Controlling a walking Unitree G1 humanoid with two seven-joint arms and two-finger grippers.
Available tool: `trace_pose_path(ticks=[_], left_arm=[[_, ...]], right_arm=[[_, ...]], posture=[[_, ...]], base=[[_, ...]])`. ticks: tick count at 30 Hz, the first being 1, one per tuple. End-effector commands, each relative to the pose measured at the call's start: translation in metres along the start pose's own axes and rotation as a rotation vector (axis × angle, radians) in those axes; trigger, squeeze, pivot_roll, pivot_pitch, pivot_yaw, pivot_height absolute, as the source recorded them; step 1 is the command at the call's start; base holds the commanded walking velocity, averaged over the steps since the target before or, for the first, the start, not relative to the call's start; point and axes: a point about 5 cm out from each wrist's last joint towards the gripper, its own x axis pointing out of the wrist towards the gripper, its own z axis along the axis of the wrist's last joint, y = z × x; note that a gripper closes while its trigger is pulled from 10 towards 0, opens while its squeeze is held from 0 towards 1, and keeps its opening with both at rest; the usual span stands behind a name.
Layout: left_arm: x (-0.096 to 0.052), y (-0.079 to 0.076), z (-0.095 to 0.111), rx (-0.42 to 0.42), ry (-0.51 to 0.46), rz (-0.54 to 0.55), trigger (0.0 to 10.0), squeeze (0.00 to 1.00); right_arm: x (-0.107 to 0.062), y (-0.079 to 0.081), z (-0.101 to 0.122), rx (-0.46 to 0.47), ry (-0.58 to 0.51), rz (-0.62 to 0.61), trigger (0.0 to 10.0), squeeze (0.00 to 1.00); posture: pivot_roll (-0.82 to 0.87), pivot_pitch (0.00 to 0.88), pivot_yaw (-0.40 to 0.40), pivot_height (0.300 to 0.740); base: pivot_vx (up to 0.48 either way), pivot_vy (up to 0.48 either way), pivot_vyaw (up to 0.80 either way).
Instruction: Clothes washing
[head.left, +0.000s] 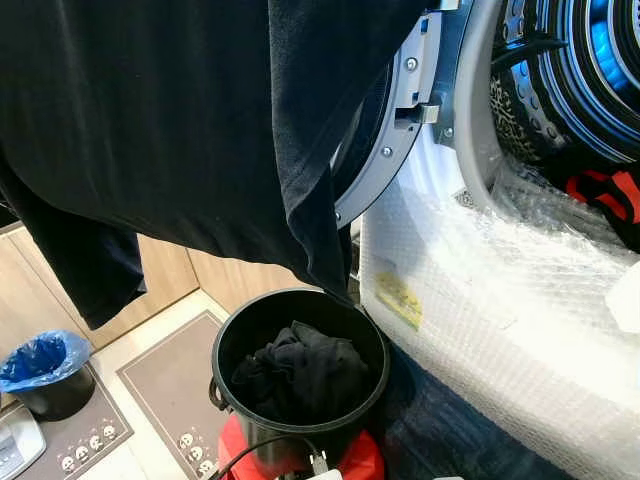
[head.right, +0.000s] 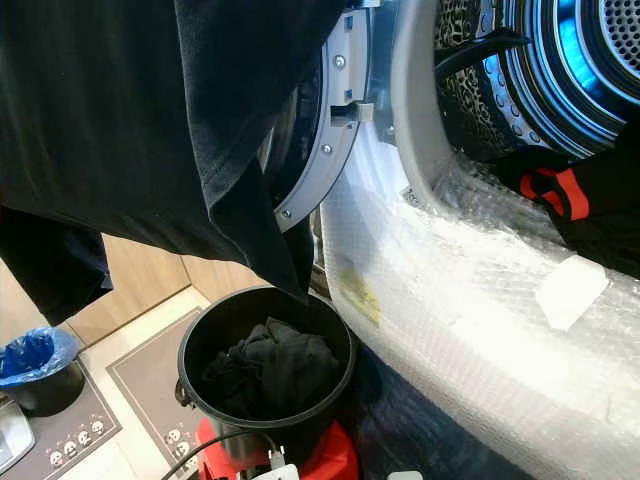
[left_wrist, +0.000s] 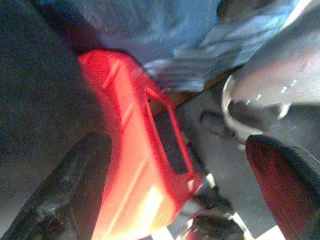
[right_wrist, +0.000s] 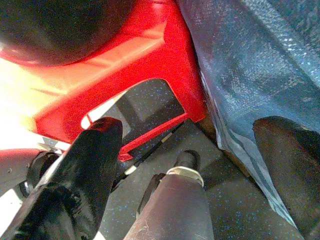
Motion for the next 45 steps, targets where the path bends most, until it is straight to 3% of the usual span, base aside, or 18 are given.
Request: trace_pose_path(ticks=[1, 8, 11, 13, 19, 29, 33, 39, 45], left_arm=[[0.001, 0.006, 0.012, -0.006, -0.053, -0.011, 10.0, 0.0], [0.006, -0.004, 0.022, 0.044, -0.095, -0.073, 10.0, 0.0], [0.008, -0.01, 0.025, 0.048, -0.113, -0.102, 10.0, 0.0], [0.011, -0.016, 0.03, 0.06, -0.122, -0.119, 10.0, 0.0], [0.013, -0.014, 0.036, 0.068, -0.14, -0.11, 10.0, 0.0], [0.015, -0.007, 0.062, 0.053, -0.248, -0.101, 10.0, 0.0], [0.016, -0.003, 0.08, 0.089, -0.31, -0.103, 10.0, 0.0], [0.019, -0.003, 0.104, 0.108, -0.369, -0.161, 10.0, 0.0], [0.018, -0.006, 0.119, 0.206, -0.412, -0.181, 10.0, 0.0]], right_arm=[[-0.001, 0.002, -0.003, 0.019, -0.005, 0.001, 10.0, 0.0], [-0.003, -0.007, -0.005, 0.039, -0.01, -0.026, 10.0, 0.0], [-0.006, -0.02, -0.004, 0.086, -0.027, -0.086, 10.0, 0.0], [-0.013, -0.044, -0.005, 0.212, -0.051, -0.206, 10.0, 0.0], [-0.023, -0.062, -0.016, 0.252, -0.039, -0.303, 10.0, 0.0], [-0.029, -0.066, -0.031, 0.22, 0.003, -0.291, 10.0, 0.0], [-0.032, -0.065, -0.038, 0.163, 0.033, -0.256, 10.0, 0.0], [-0.034, -0.065, -0.044, 0.151, 0.049, -0.247, 10.0, 0.0], [-0.032, -0.059, -0.045, 0.157, 0.052, -0.234, 10.0, 0.0]], posture=[[-0.12, 0.0, 0.066, 0.74], [-0.15, 0.0, 0.091, 0.74], [-0.16, 0.0, 0.102, 0.74], [-0.17, 0.0, 0.107, 0.74], [-0.17, 0.0, 0.105, 0.74], [-0.17, 0.0, 0.102, 0.74], [-0.17, 0.0, 0.107, 0.74], [-0.17, 0.0, 0.116, 0.74], [-0.18, 0.0, 0.133, 0.74]], base=[[0.0, 0.0, 0.0], [0.0, 0.0, 0.0], [0.0, 0.0, 0.0], [0.0, 0.0, 0.0], [0.0, 0.0, 0.0], [0.0, 0.0, 0.0], [0.0, 0.0, 0.0], [0.0, 0.0, 0.0], [0.0, 0.0, 0.0]])
